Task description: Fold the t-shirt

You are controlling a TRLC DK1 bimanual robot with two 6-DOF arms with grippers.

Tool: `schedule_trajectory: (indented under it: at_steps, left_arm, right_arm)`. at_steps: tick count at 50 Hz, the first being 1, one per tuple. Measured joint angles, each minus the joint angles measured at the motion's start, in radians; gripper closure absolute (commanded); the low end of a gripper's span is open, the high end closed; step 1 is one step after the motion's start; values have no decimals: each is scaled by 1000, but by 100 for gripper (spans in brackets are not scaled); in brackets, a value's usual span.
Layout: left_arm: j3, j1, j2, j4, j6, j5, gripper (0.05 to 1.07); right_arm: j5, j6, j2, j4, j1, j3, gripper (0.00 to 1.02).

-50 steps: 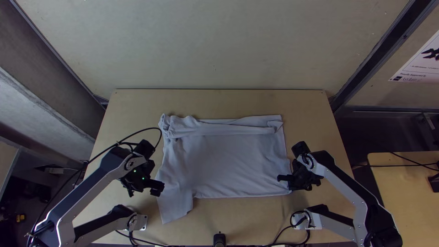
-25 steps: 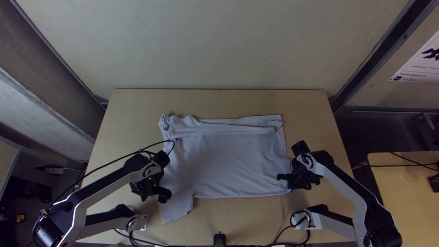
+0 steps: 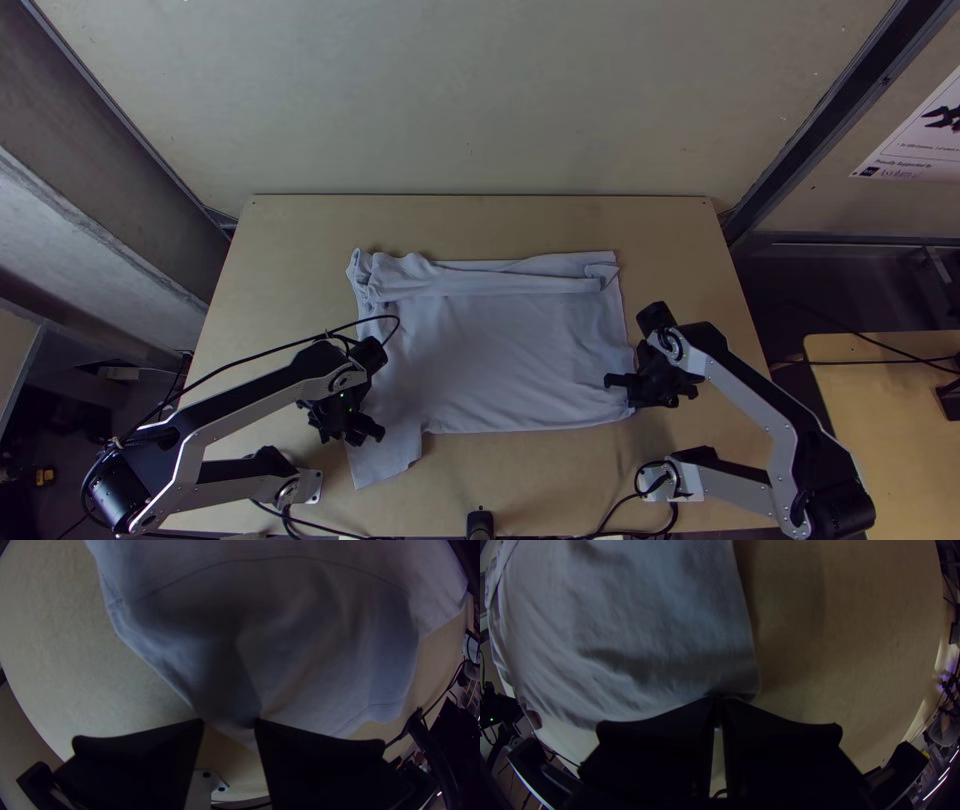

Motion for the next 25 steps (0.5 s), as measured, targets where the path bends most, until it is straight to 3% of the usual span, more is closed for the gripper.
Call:
schedule_trajectory:
  at_steps: [3, 4, 14, 25]
  left_arm:
    - [0, -4, 0, 6, 0, 2, 103]
    - [0, -5, 0, 8, 0, 2, 105]
    - [3, 29, -10, 28, 2, 22, 104]
    - [1, 164, -117, 59, 50, 24, 104]
  right_arm:
    - [0, 0, 3, 3, 0, 3, 100]
    - [0, 0, 5, 3, 0, 5, 100]
    - [0, 0, 9, 14, -11, 14, 100]
    - [3, 0, 9, 14, -48, 28, 100]
